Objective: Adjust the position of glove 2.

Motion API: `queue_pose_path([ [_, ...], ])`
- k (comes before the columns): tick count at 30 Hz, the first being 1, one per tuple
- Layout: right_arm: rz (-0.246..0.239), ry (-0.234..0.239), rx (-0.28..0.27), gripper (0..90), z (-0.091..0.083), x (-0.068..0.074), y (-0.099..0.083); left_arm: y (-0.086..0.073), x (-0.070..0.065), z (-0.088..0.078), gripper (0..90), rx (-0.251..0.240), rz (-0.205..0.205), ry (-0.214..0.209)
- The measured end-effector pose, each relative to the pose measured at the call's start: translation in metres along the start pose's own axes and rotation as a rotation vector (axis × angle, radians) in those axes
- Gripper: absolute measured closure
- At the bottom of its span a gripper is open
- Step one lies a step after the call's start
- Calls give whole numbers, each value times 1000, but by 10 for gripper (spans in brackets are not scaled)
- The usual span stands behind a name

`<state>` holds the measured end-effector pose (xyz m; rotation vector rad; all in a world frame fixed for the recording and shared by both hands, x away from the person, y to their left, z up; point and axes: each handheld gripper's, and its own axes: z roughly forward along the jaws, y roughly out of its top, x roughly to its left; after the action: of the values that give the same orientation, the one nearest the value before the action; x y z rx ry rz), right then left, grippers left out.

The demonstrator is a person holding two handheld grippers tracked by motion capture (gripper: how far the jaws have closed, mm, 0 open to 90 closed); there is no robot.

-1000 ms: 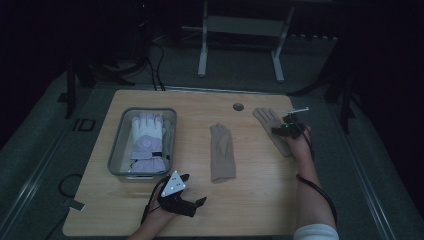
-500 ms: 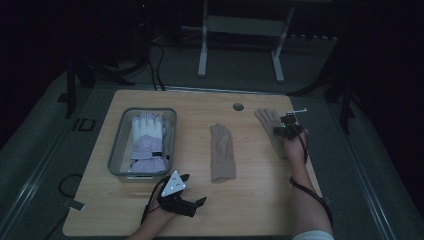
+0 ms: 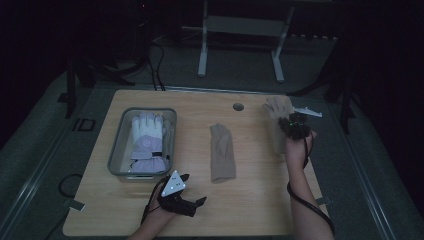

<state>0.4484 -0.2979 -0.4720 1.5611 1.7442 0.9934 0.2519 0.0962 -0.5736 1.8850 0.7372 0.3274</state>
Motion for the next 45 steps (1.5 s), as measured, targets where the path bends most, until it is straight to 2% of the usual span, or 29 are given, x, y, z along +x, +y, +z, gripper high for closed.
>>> queue_pose_path([
  [1, -12, -14, -19, 817, -5, 2, -1, 0, 0, 0, 16, 0, 2, -1],
  [5, 31, -3, -56, 816, -24, 6, -8, 0, -1, 1, 16, 5, 12, 4],
  [12, 112, 9, -21, 815, -37, 4, -36, 0, -1, 1, 16, 2, 11, 5],
  [15, 109, -16, -24, 815, -42, 7, -49, 0, -1, 0, 16, 4, 17, 7],
  [17, 139, -16, -31, 815, -46, 6, -58, 0, -2, 1, 16, 6, 19, 7],
  [20, 123, -33, -14, 814, -50, 8, -70, 0, -1, 1, 16, 8, 18, 6],
  [22, 147, -13, 16, 814, -50, 7, -79, 0, -1, 1, 16, 8, 18, 7],
  [27, 147, -22, 71, 809, -48, 5, -97, 0, -2, 1, 16, 9, 21, 7],
  [32, 128, -33, 117, 802, -44, 0, -105, 0, -1, 1, 16, 7, 10, 6],
  [36, 118, -35, 165, 785, -37, -5, -112, 0, -2, 1, 16, 8, 19, 7],
  [37, 114, -27, 181, 775, -34, -7, -114, 0, -2, 1, 16, 10, 18, 6],
  [39, 123, -12, 174, 766, -33, -9, -118, 0, -2, 1, 16, 10, 15, 6],
  [41, 95, -7, 187, 733, -34, -8, -116, 0, -1, 1, 16, 13, 13, 4],
  [44, 89, 11, 203, 695, -35, -9, -112, 0, -2, 1, 16, 12, 16, 4],
  [45, 72, 24, 199, 671, -37, -9, -110, 0, -2, 1, 16, 14, 20, 2],
])
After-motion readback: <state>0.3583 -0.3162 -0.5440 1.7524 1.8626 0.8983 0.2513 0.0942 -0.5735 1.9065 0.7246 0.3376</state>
